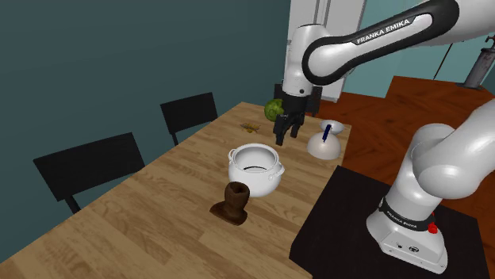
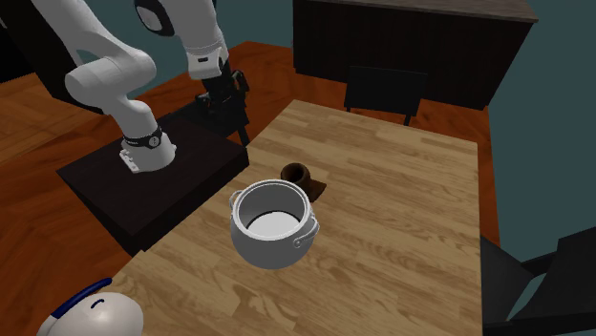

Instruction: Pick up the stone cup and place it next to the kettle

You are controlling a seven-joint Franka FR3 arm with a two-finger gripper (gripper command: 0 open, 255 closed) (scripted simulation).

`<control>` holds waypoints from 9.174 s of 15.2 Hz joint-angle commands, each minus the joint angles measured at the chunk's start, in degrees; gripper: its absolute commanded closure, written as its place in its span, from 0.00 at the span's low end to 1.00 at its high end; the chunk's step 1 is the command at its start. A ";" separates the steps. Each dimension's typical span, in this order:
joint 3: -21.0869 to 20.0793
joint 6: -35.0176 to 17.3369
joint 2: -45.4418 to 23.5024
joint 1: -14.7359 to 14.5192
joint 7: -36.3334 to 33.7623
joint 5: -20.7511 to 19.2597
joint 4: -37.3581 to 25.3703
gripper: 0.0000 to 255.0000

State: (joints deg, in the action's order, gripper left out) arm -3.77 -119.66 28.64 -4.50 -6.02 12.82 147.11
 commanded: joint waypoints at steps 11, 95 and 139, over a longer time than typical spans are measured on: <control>-4.33 -26.54 -24.69 -4.62 2.15 6.33 -2.77 0.00; -3.43 -11.40 -24.49 -8.02 -5.18 1.82 -21.67 1.00; 26.24 -9.39 -16.65 9.25 41.16 0.55 -5.81 1.00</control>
State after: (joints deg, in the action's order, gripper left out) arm 22.41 -128.12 12.36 4.85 34.77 13.03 140.77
